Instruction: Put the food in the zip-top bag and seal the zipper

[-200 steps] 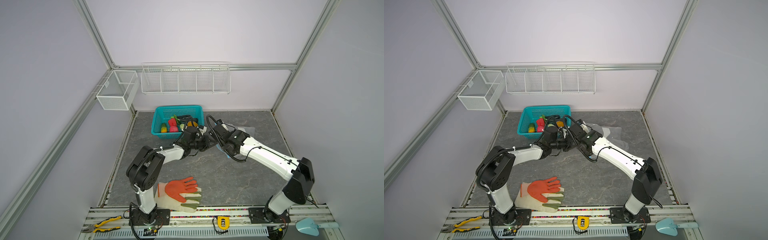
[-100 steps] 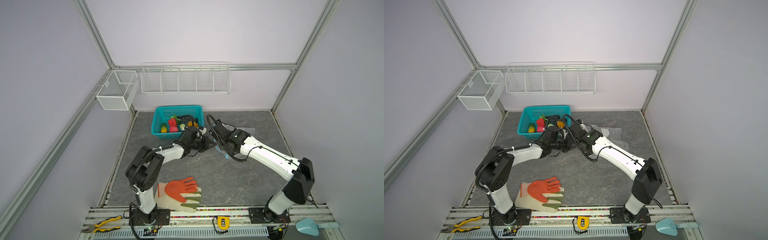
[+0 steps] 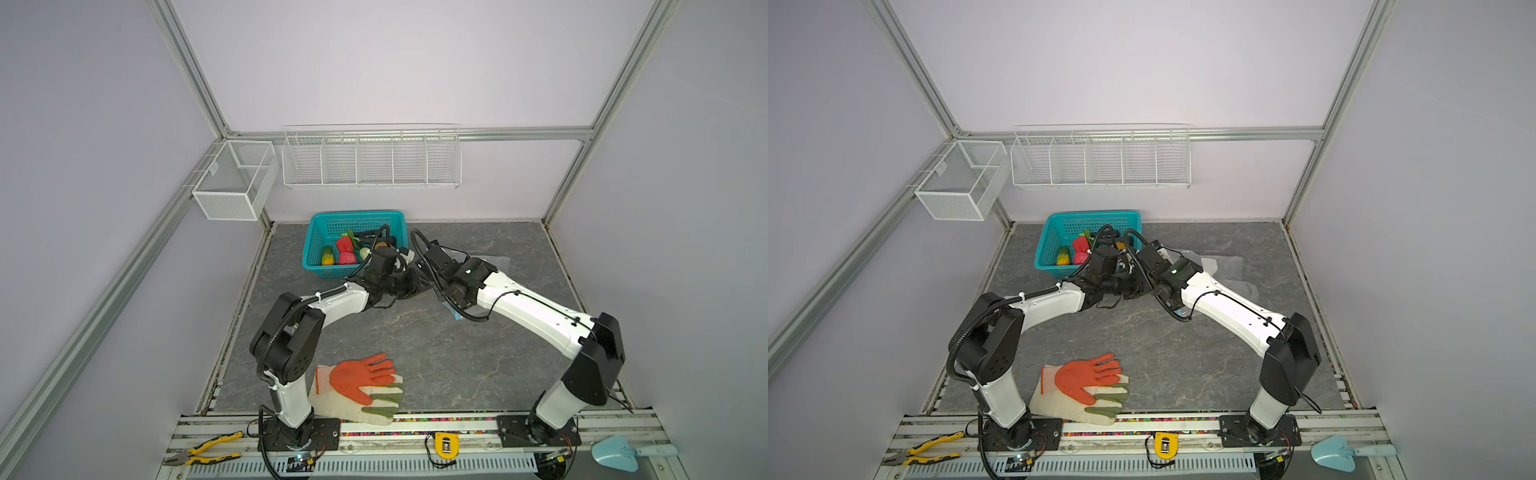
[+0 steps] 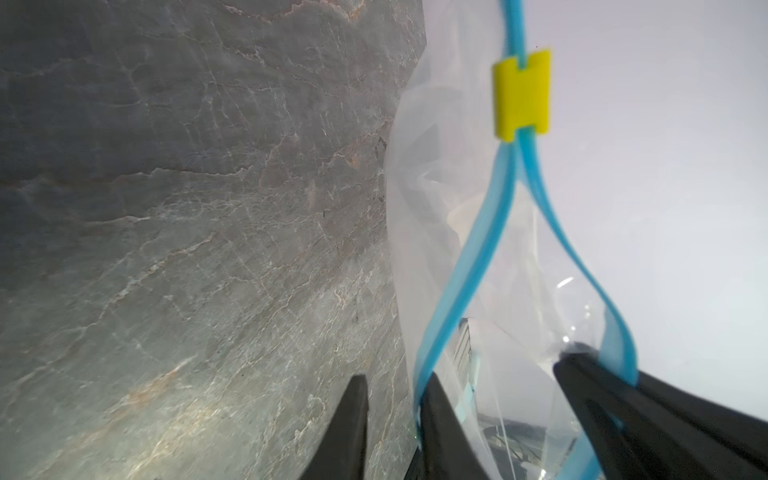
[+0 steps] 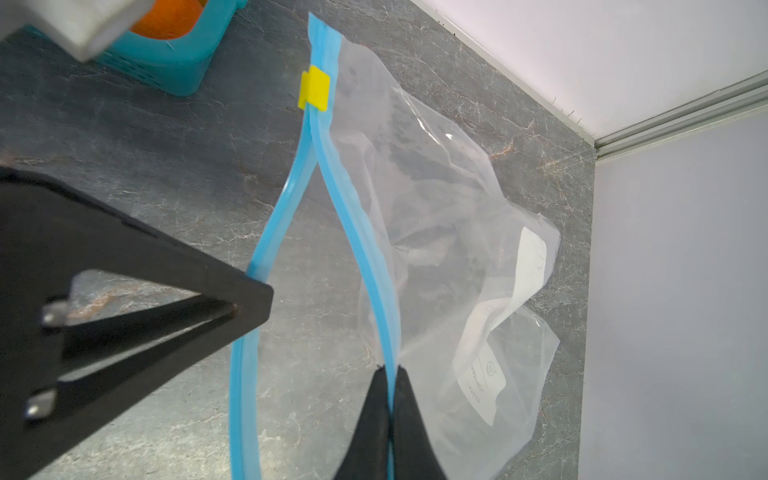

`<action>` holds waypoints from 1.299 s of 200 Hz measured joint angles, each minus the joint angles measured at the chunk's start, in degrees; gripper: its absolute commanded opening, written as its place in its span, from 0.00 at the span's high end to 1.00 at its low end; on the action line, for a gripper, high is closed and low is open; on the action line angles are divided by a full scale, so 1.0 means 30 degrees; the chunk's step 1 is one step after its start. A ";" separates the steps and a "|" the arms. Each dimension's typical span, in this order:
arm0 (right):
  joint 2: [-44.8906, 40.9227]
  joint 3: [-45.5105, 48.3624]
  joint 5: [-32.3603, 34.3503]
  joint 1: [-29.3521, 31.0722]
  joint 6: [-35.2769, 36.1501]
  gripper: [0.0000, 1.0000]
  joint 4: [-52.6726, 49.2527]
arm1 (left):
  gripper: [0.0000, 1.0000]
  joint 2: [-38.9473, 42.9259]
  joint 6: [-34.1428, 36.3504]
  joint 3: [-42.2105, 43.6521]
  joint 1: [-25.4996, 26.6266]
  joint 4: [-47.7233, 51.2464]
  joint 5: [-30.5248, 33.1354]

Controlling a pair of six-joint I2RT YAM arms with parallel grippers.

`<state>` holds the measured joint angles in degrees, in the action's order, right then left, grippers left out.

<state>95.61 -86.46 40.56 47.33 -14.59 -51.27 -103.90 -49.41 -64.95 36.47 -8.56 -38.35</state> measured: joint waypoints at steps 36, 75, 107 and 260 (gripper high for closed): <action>0.0044 -0.0015 -0.0058 0.0000 0.0000 0.94 0.0000 | 0.72 0.0000 0.0299 -0.0495 0.0000 0.0634 0.0051; 0.0044 -0.0015 -0.0197 0.0000 -0.0058 0.94 -0.0066 | 0.74 -0.0007 0.0794 -0.1362 -0.0036 0.1246 0.0255; 0.0044 -0.0015 -0.0342 0.0000 -0.0066 0.94 -0.0124 | 0.83 -0.0087 0.1035 -0.1851 -0.0058 0.1464 0.0350; 0.0044 -0.0044 -0.0546 -0.0408 -0.0066 0.94 -0.0138 | 1.00 -0.0284 0.1202 -0.1158 -0.0583 0.1494 0.0350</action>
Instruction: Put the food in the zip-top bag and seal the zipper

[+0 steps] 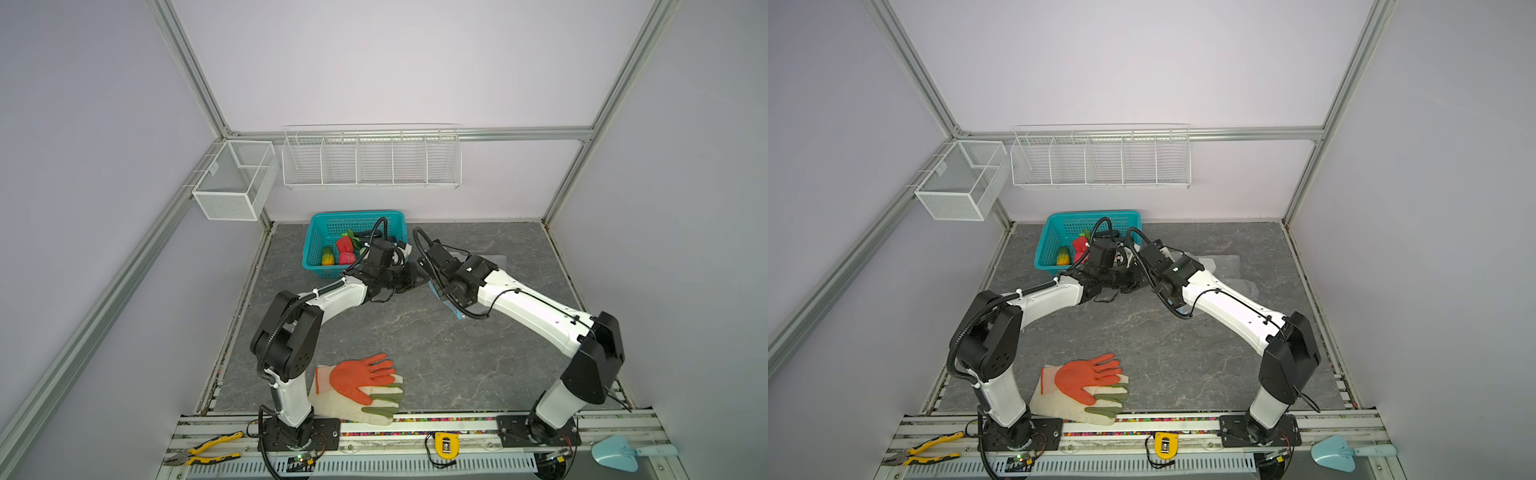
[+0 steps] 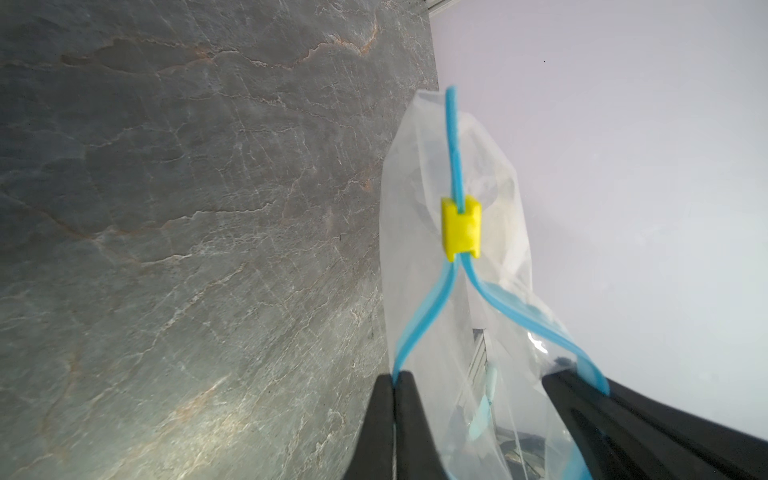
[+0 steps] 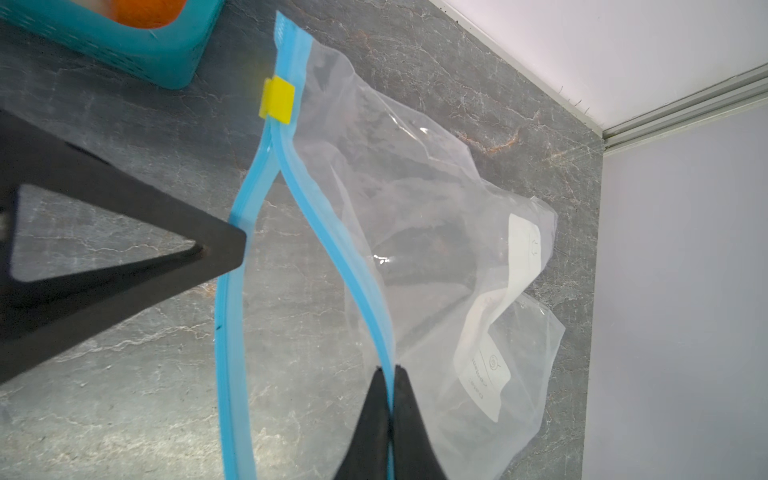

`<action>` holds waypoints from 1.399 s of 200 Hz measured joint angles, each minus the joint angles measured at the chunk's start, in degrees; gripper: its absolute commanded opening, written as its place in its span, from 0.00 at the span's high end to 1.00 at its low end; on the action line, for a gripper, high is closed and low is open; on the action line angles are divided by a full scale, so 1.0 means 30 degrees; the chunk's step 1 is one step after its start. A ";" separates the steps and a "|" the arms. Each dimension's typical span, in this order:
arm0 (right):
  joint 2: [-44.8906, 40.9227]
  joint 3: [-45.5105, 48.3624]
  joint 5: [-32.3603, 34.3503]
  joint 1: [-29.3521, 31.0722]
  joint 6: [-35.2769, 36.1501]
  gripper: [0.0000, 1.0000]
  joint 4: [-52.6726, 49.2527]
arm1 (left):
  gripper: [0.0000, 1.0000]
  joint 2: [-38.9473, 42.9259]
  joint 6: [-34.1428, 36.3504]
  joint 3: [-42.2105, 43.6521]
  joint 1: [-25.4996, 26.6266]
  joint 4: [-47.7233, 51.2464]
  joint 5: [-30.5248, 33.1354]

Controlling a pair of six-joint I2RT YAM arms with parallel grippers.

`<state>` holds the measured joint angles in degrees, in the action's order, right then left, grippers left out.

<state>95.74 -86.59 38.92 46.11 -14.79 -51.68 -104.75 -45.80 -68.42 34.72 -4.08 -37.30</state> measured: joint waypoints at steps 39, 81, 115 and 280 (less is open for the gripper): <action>0.0000 0.0000 -0.0095 -0.0015 -0.0007 0.94 -0.0007 | 1.00 0.0000 -0.0007 0.0168 -0.0007 -0.0066 0.0007; -0.0015 0.0000 -0.0189 -0.0182 -0.0007 0.94 0.0000 | 1.00 0.0000 0.0000 0.0510 -0.0102 -0.0117 0.0007; -0.0015 0.0000 -0.0291 -0.0182 -0.0007 0.94 -0.0007 | 1.00 0.0000 0.0000 0.0670 -0.0146 -0.0117 0.0007; -0.0007 -0.0080 -0.1501 -0.0153 -0.0291 0.94 0.0007 | 0.74 0.0787 0.0131 0.0364 -0.0357 0.0576 0.0029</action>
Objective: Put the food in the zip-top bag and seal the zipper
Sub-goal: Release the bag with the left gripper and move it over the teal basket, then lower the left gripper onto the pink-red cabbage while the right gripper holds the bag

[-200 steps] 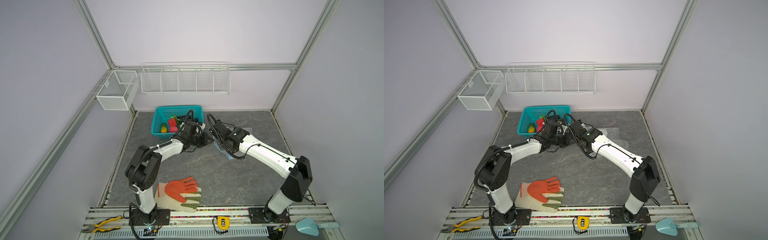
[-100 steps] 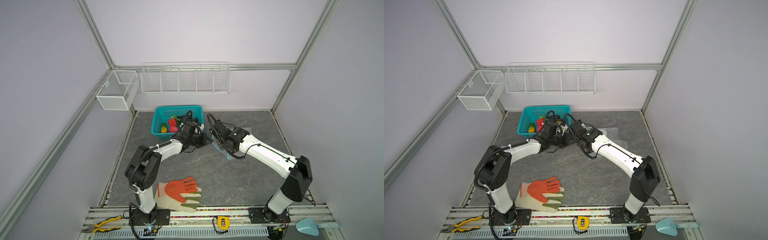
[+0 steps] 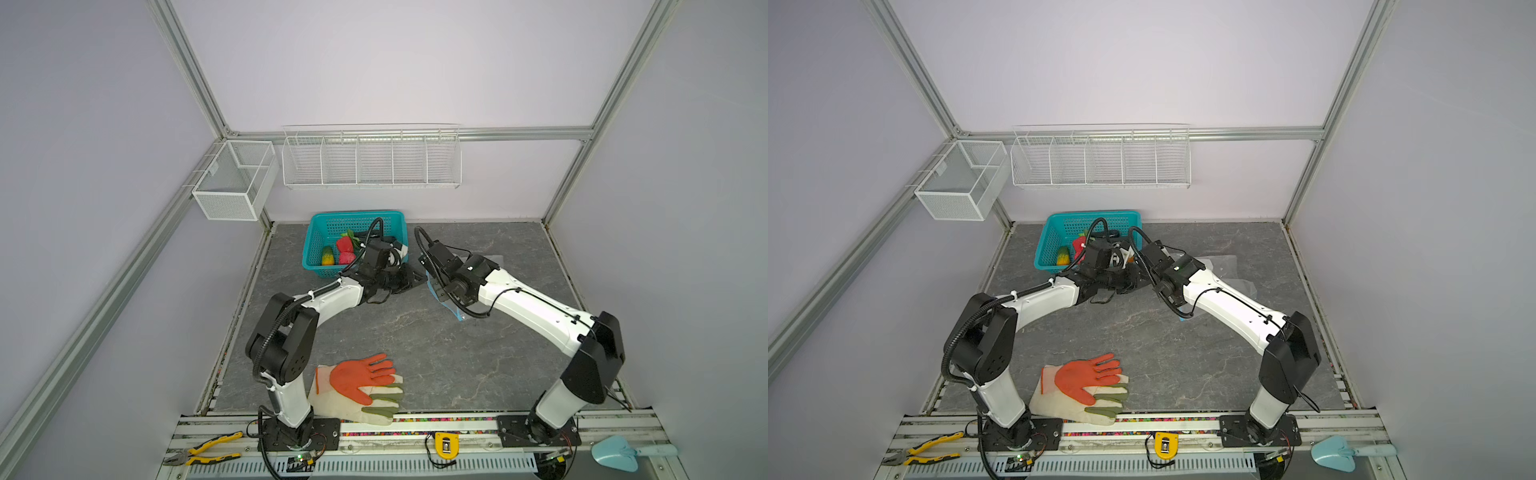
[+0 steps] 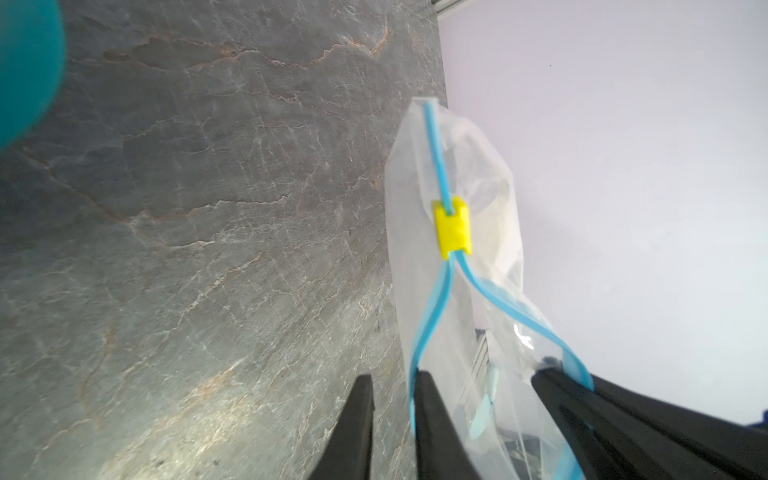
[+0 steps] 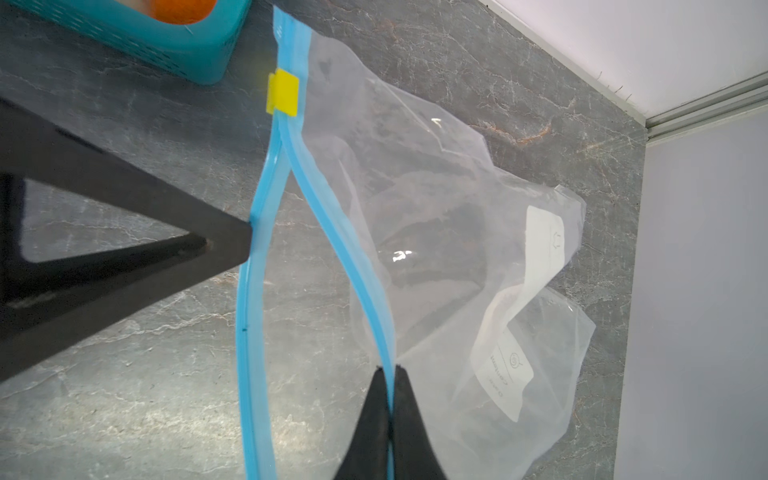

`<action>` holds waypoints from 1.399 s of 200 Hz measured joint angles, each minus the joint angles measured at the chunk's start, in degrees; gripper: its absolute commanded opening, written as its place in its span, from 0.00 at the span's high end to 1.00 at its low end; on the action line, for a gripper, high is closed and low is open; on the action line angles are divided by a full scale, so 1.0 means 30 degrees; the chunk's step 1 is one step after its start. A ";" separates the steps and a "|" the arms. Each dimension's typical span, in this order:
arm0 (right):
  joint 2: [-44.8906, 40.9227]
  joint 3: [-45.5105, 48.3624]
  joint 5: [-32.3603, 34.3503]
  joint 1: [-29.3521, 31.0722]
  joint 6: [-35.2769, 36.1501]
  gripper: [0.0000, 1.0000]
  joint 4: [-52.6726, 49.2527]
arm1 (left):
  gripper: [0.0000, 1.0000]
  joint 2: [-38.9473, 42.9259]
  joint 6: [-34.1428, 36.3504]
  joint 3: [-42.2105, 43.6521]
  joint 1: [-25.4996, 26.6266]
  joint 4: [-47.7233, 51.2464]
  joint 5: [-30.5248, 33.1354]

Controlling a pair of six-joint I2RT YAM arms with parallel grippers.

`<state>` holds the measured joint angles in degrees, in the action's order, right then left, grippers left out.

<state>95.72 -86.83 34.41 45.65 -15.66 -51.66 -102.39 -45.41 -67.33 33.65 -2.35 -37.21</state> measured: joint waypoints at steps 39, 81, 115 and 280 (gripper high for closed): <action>0.0000 -0.0102 -0.0007 0.0029 -0.0073 0.94 0.0000 | 0.67 0.0612 0.0233 -0.0350 0.0000 0.0335 0.0124; 0.0007 -0.0102 -0.0007 0.0066 -0.0131 0.94 0.0000 | 0.63 0.0918 0.0510 -0.0379 -0.0095 0.0860 0.0474; 0.0007 -0.0102 -0.0058 0.0066 -0.0131 0.94 0.0007 | 0.56 0.1450 0.1013 -0.0576 -0.0743 0.2266 0.1086; 0.0044 -0.0102 -0.0867 0.0087 -0.0131 0.94 0.0539 | 0.29 -0.5195 0.4991 -1.2240 -0.7308 1.4841 0.8451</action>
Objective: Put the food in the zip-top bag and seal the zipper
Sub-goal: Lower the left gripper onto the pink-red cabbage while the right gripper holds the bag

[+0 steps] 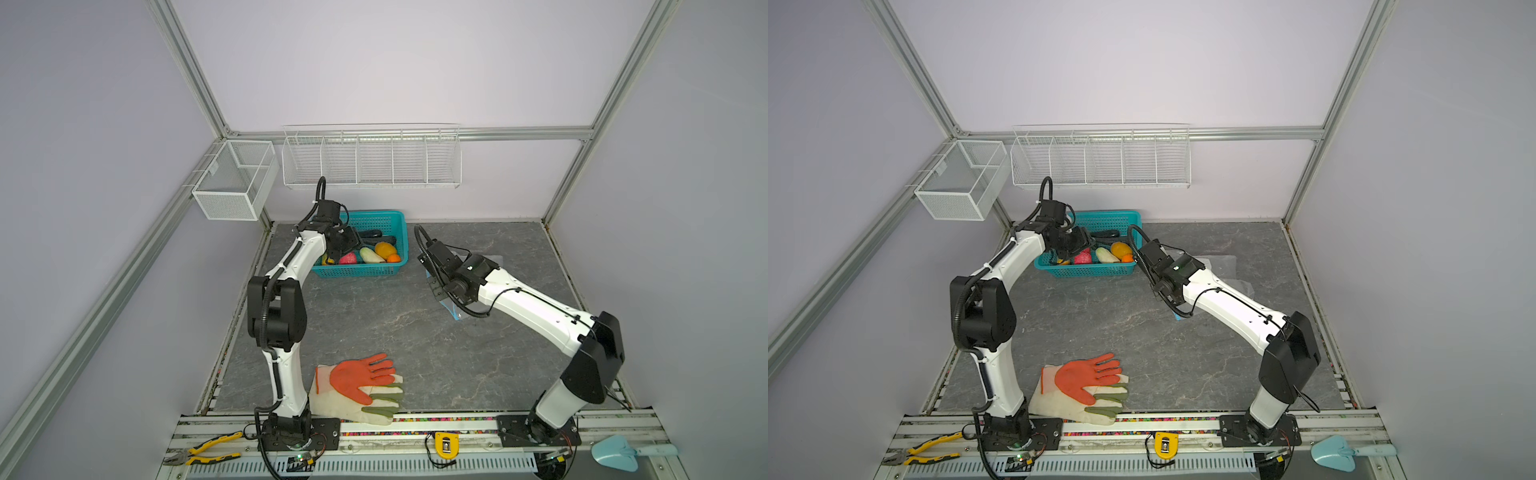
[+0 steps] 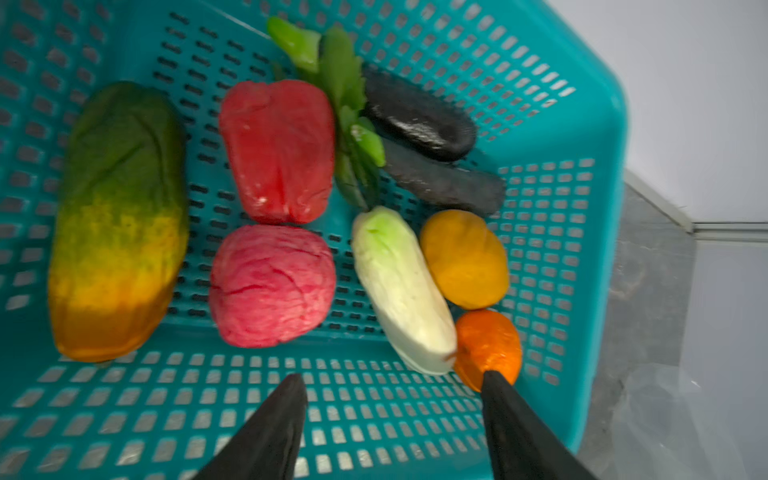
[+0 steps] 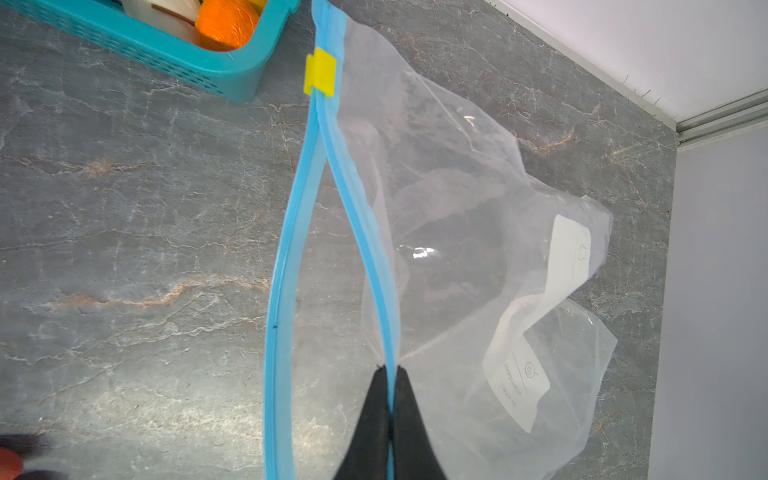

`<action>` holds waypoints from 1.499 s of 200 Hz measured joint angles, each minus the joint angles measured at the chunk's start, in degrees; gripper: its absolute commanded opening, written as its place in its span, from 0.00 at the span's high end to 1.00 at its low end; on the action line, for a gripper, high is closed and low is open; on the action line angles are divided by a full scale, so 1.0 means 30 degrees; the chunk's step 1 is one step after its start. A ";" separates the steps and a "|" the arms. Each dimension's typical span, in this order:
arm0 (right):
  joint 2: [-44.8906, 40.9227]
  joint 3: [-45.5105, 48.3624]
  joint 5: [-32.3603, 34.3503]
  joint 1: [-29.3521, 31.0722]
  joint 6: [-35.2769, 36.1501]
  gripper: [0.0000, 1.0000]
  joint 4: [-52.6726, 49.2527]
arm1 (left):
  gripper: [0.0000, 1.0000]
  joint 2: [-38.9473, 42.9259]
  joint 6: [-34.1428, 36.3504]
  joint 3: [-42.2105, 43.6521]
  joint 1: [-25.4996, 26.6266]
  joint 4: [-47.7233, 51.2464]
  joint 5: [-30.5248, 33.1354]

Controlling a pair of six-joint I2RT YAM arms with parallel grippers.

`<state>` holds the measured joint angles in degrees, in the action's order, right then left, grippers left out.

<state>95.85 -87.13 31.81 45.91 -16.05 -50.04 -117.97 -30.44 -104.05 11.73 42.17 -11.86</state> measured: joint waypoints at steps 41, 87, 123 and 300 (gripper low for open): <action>0.0291 -0.0015 -0.0087 0.0015 0.0007 0.94 0.0131 | 0.25 -0.2280 0.0991 -0.3993 -0.0146 0.2586 0.1348; 0.0423 -0.0036 -0.0124 0.0015 0.0007 0.94 0.0197 | 0.20 -0.4619 0.2120 -0.7388 -0.0146 0.4779 0.2040; 0.0430 -0.0117 -0.0131 0.0015 0.0007 0.94 0.0211 | 0.18 -0.5020 0.2703 -0.7614 -0.0138 0.5697 0.2382; 0.0452 -0.0350 -0.0211 0.0015 0.0029 0.94 0.0415 | 0.25 -0.6870 0.3242 -0.8648 0.0641 0.6972 0.4248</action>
<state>97.21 -88.18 31.18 45.95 -15.97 -48.80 -138.58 -20.71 -129.99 13.65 63.09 0.89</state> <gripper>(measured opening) 0.063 0.756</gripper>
